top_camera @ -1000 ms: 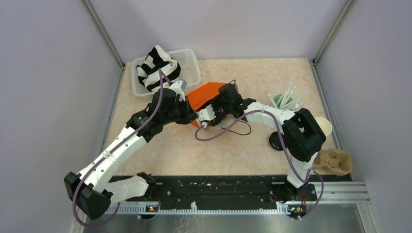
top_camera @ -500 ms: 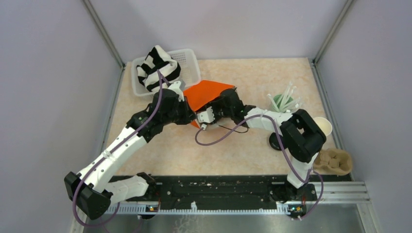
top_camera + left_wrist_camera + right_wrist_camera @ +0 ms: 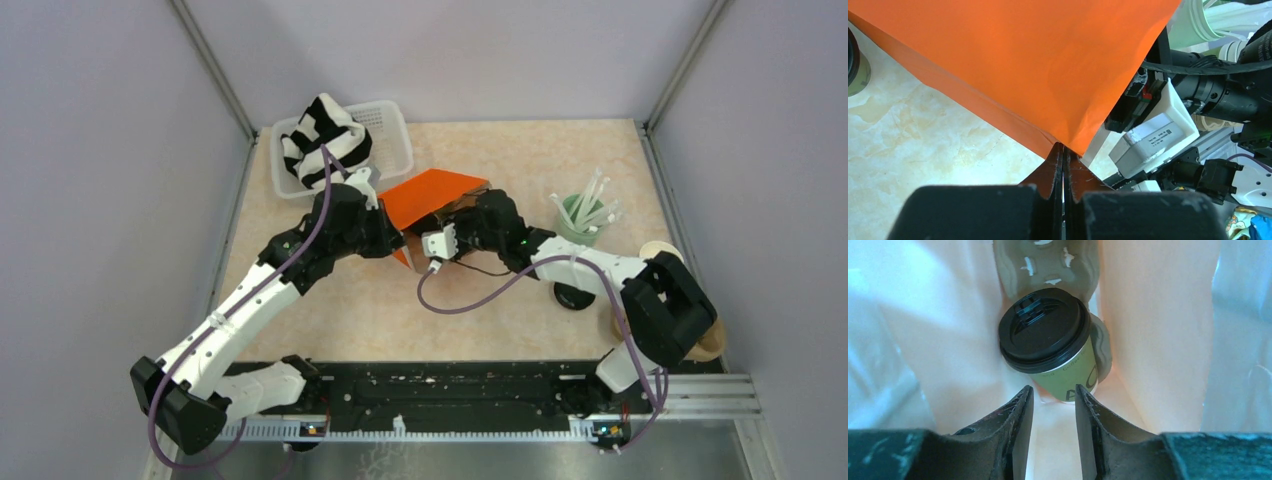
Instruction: Pack the takeout coffee
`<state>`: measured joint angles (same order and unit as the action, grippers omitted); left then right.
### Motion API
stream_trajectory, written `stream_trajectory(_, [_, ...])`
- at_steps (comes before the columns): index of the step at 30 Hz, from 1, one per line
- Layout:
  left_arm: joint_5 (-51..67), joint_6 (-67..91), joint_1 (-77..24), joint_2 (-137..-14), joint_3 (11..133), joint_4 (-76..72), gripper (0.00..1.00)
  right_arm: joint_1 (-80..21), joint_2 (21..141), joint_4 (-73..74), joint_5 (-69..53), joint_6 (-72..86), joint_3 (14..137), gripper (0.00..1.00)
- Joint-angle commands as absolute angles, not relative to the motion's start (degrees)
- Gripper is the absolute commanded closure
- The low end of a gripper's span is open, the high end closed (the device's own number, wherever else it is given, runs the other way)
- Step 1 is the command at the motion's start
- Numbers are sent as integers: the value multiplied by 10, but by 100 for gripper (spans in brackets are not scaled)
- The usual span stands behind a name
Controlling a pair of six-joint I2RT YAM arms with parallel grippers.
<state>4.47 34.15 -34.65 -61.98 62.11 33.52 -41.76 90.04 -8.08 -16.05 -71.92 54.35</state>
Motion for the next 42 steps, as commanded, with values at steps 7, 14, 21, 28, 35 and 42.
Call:
stream_trajectory(7, [89, 330, -349, -607, 620, 316, 100, -409, 908, 37, -231, -773, 600, 25])
stream_trajectory(14, [114, 338, -349, -610, 611, 304, 100, -415, 961, 35, -268, -796, 646, 17])
stream_trajectory(21, [118, 332, -349, -623, 627, 320, 100, -432, 1024, 16, -287, -807, 676, 17])
stream_trajectory(28, [121, 332, -349, -639, 631, 320, 100, -437, 1064, -84, -271, -784, 671, 21])
stream_trajectory(35, [113, 324, -349, -645, 642, 332, 100, -437, 1074, -140, -253, -762, 659, 42])
stream_trajectory(42, [93, 323, -349, -635, 642, 341, 100, -437, 1027, -162, -233, -752, 617, 53])
